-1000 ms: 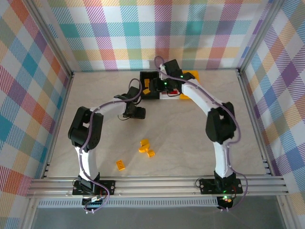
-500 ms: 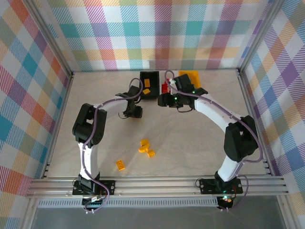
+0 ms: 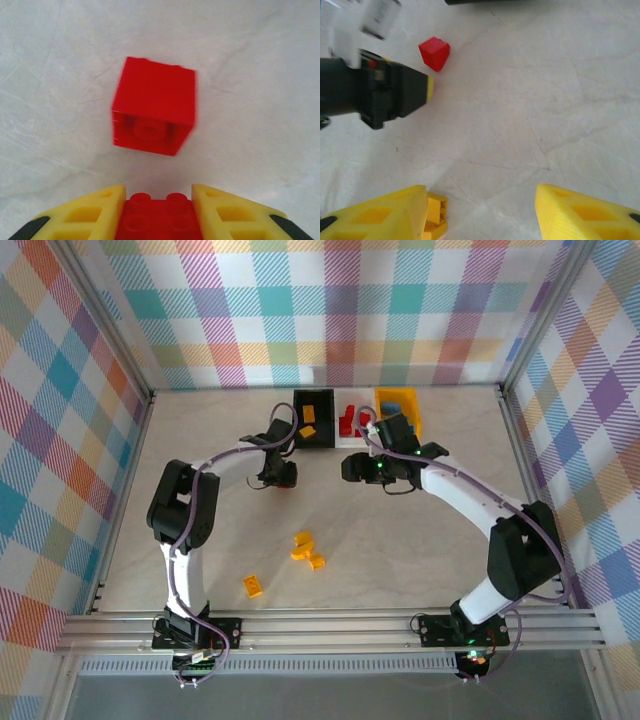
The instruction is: Sort the legos into containers by color
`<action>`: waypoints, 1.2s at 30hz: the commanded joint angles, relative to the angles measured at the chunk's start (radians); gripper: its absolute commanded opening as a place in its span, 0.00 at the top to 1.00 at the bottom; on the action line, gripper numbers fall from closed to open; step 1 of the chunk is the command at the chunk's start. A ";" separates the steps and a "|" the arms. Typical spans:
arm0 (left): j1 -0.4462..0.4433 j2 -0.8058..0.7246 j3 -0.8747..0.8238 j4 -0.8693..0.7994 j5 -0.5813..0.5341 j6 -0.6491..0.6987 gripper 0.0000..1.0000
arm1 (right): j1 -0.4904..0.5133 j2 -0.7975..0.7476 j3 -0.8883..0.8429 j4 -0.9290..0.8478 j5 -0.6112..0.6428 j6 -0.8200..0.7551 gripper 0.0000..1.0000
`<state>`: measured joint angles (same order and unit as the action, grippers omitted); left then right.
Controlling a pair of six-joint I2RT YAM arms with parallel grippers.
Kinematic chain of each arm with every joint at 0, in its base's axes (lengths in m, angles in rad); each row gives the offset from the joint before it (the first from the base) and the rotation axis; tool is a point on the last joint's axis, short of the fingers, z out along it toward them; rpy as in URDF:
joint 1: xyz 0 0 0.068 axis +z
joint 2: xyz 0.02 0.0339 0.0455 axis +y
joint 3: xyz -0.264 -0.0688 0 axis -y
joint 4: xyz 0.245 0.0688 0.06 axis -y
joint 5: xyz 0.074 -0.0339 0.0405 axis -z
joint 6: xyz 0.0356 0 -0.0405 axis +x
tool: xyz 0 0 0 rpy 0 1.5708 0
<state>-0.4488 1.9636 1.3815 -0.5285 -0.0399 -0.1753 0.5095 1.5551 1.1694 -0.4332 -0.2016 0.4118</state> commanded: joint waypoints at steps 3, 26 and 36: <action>-0.072 -0.068 0.142 -0.058 0.057 -0.021 0.67 | -0.020 -0.103 -0.101 -0.002 0.036 0.028 0.41; -0.126 0.704 1.245 -0.039 0.165 -0.108 0.58 | -0.029 -0.602 -0.440 -0.121 0.077 0.133 0.43; -0.138 0.606 1.239 -0.107 0.194 -0.090 0.30 | -0.025 -0.577 -0.462 -0.077 0.046 0.145 0.42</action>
<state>-0.5758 2.6766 2.5992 -0.5808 0.1394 -0.2863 0.4808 0.9588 0.7124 -0.5278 -0.1341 0.5426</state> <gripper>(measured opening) 0.693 0.579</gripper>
